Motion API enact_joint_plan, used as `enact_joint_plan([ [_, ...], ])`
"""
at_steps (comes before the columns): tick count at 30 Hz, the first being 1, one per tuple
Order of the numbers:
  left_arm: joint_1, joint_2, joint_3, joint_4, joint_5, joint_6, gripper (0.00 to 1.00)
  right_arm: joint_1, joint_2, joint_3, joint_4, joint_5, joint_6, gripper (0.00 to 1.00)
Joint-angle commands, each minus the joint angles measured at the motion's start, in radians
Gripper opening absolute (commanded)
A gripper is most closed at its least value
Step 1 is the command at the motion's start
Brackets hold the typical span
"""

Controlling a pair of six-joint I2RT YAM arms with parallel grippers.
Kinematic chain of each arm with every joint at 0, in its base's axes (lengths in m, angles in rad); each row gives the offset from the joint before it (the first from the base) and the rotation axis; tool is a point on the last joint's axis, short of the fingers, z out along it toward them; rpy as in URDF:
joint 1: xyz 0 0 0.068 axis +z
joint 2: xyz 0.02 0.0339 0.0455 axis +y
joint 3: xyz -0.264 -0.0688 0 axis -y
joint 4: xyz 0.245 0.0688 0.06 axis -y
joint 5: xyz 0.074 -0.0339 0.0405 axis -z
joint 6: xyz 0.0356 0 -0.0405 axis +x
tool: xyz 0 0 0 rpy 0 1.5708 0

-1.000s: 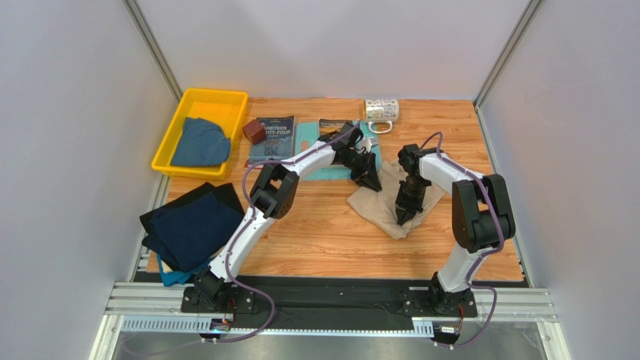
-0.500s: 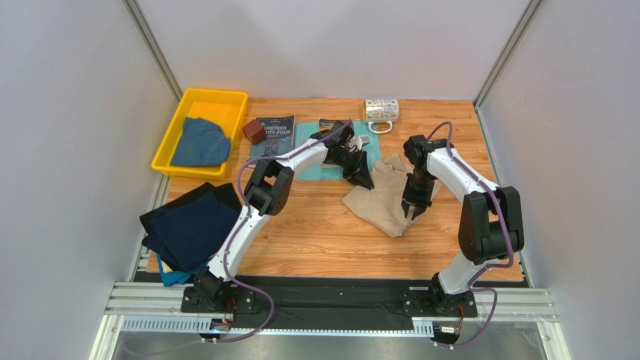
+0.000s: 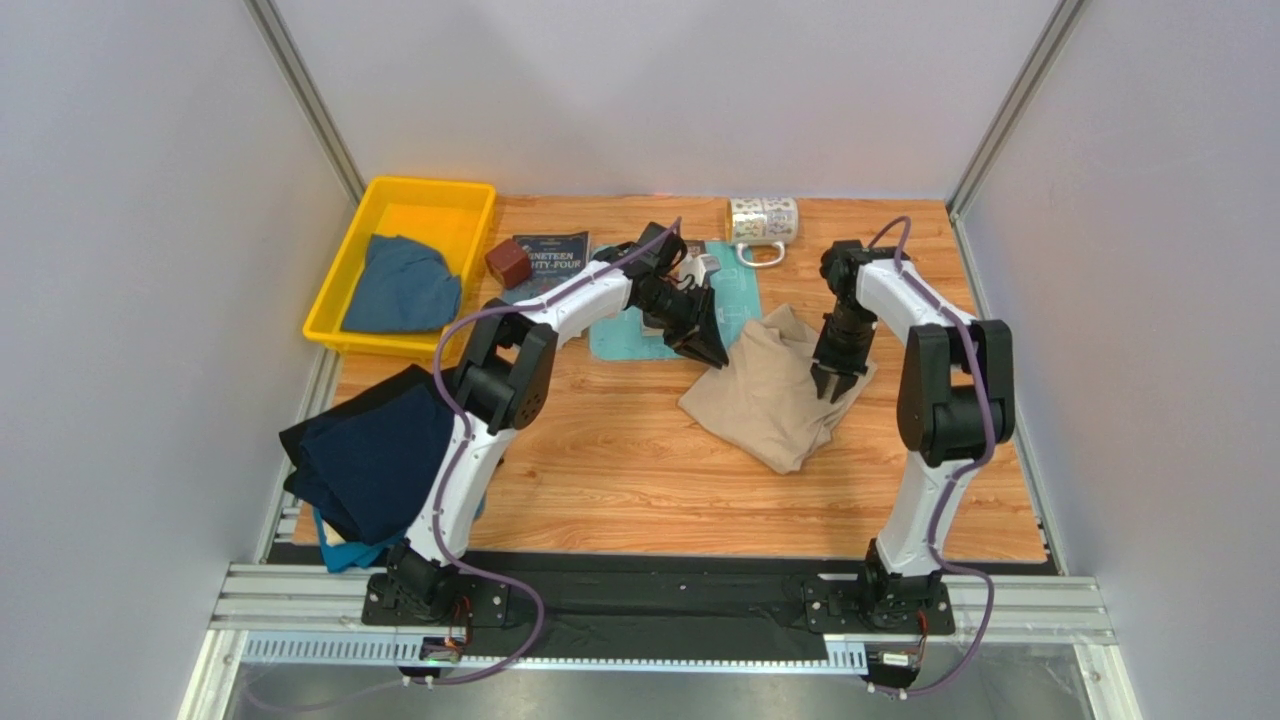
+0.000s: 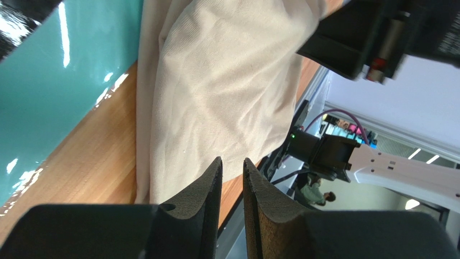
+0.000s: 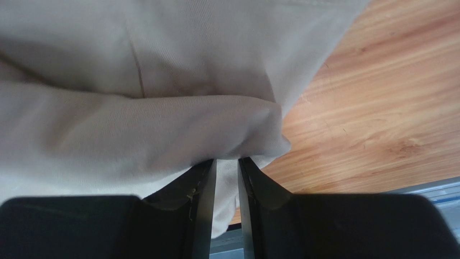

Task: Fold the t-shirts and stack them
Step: Fold the tshirt

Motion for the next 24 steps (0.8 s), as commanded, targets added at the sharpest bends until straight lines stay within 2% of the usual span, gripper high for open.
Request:
enact_joint_plan([
  [1,-0.016,-0.046,-0.008,-0.065,0.025,0.064,0.27,0.0,0.092,0.039,0.021,0.008,0.005,0.25],
  [9,-0.055,-0.016,-0.057,-0.091,0.065,0.08,0.27,-0.013,0.103,-0.022,0.062,0.0,0.016,0.25],
  [13,-0.043,-0.025,-0.057,-0.143,0.031,0.124,0.28,-0.034,-0.024,-0.009,0.062,-0.018,-0.002,0.34],
  [17,-0.017,-0.046,-0.061,-0.145,0.014,0.117,0.36,-0.069,-0.172,0.01,0.049,-0.078,-0.021,0.44],
  [18,-0.006,-0.042,-0.061,-0.143,0.021,0.112,0.36,-0.077,-0.19,0.001,0.03,-0.083,-0.024,0.5],
  [21,0.007,-0.033,-0.064,-0.142,0.039,0.103,0.36,-0.12,-0.232,-0.056,0.018,-0.13,-0.027,0.51],
  [24,0.023,-0.031,-0.066,-0.135,0.042,0.095,0.36,-0.126,-0.241,-0.195,0.058,-0.182,-0.01,0.51],
])
